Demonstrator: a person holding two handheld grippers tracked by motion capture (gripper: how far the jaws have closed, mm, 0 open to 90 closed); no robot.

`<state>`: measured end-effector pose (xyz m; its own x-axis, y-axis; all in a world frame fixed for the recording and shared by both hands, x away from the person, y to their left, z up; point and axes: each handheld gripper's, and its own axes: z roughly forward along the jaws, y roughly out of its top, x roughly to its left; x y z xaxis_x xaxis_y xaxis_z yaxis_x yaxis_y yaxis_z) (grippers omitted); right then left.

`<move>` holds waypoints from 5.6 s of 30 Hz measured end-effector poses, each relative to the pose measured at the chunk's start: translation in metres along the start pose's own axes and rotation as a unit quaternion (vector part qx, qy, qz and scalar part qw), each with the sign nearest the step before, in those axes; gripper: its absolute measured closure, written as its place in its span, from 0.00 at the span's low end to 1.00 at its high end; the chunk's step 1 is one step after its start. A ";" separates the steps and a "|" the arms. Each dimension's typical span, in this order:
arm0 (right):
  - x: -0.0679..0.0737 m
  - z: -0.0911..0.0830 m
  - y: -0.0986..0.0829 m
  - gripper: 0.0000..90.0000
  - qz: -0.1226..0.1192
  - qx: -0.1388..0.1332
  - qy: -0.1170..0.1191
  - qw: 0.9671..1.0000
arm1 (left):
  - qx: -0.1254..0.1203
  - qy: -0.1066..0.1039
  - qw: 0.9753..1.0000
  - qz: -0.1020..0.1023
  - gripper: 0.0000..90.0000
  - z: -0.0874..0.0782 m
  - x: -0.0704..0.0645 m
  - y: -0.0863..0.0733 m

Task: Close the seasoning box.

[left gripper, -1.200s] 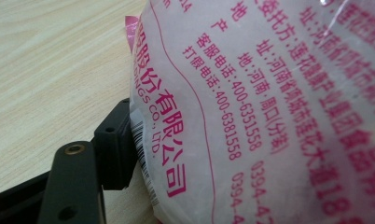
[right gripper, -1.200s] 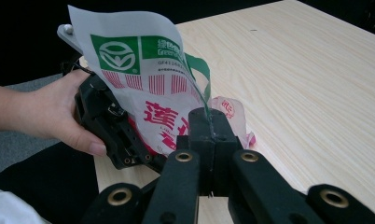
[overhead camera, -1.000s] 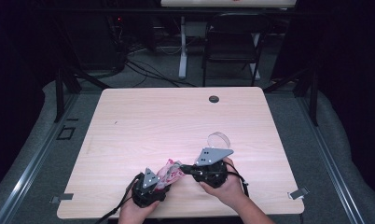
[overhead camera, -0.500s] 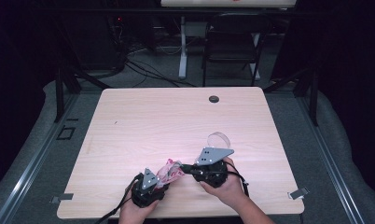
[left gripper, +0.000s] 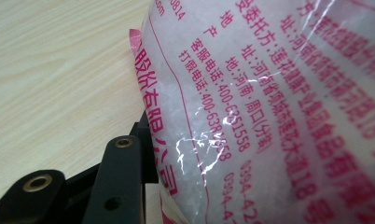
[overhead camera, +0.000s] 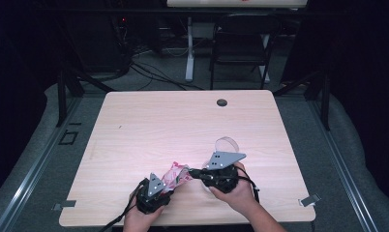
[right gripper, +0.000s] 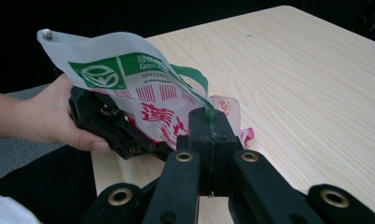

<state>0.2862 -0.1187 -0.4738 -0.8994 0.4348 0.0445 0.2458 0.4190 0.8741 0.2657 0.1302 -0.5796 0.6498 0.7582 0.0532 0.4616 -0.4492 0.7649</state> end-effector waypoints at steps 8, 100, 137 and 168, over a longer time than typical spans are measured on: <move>0.000 -0.002 0.001 1.00 0.000 -0.007 0.001 1.000 | 0.001 0.018 1.000 0.017 0.65 -0.005 0.003 0.005; -0.005 -0.022 0.027 0.99 -0.210 0.034 -0.042 0.976 | 0.039 0.121 0.975 0.182 0.67 -0.006 0.013 0.079; -0.017 -0.042 0.016 1.00 -0.125 -0.005 -0.015 0.992 | 0.010 0.192 0.945 0.266 0.67 -0.014 -0.001 0.100; -0.025 -0.048 0.000 1.00 -0.092 0.002 -0.033 0.995 | 0.020 0.210 0.924 0.319 0.67 -0.009 -0.010 0.106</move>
<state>0.2911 -0.1676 -0.4513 -0.9038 0.4012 -0.1488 0.0794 0.4990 0.8629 0.3028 0.0788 -0.4932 0.5088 0.4456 0.7366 0.0927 -0.8790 0.4677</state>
